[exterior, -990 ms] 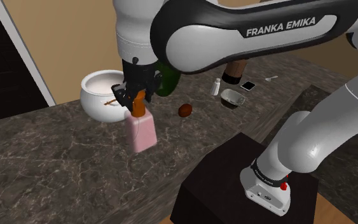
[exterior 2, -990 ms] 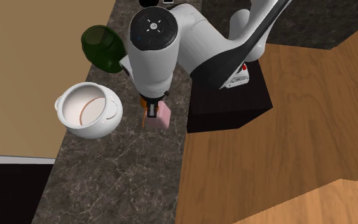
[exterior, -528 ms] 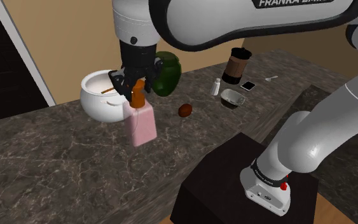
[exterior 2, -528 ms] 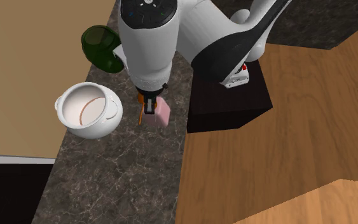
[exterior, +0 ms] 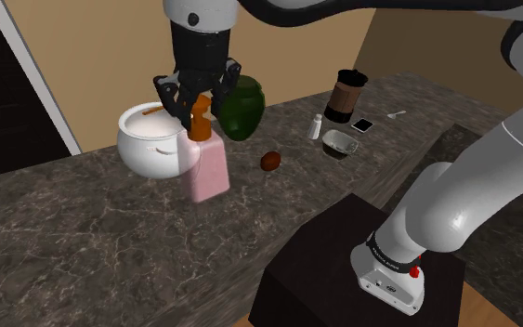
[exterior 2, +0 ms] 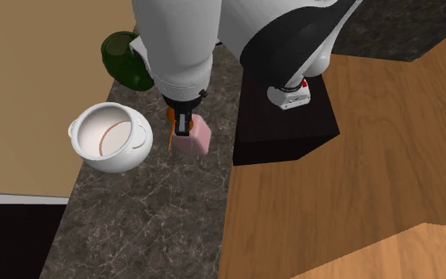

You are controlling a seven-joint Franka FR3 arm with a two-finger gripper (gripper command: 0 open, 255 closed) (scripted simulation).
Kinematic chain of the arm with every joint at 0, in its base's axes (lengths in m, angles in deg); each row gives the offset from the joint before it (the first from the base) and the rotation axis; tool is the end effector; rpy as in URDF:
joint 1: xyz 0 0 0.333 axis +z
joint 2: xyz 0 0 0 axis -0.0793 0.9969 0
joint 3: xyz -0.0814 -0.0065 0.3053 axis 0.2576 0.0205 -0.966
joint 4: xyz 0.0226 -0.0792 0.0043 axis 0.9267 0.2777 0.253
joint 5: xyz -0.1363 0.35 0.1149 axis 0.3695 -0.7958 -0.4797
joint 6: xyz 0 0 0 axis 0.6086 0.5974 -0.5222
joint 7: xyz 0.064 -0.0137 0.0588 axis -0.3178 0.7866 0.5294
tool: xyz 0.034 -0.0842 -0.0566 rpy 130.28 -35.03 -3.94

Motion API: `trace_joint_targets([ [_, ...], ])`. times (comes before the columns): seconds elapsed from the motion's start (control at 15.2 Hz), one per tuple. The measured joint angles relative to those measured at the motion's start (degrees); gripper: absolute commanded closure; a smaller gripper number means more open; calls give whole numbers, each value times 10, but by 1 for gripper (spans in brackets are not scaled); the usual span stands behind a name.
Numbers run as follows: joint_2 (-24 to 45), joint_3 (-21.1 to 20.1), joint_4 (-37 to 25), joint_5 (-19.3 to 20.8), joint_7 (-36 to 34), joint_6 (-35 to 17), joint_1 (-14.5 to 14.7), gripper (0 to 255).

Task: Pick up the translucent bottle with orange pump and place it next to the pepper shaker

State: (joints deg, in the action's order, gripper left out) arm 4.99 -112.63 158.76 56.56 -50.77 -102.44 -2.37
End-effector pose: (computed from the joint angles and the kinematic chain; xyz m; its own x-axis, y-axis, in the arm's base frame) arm 0.4076 0.3256 0.6180 0.9833 -0.0747 0.1660 -0.0857 -0.9945 0.0598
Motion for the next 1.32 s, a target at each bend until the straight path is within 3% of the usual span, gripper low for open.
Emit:
trace_joint_targets([
  [1.32, 72, -22, -230, 43, -10, 172, 4, 255],
])
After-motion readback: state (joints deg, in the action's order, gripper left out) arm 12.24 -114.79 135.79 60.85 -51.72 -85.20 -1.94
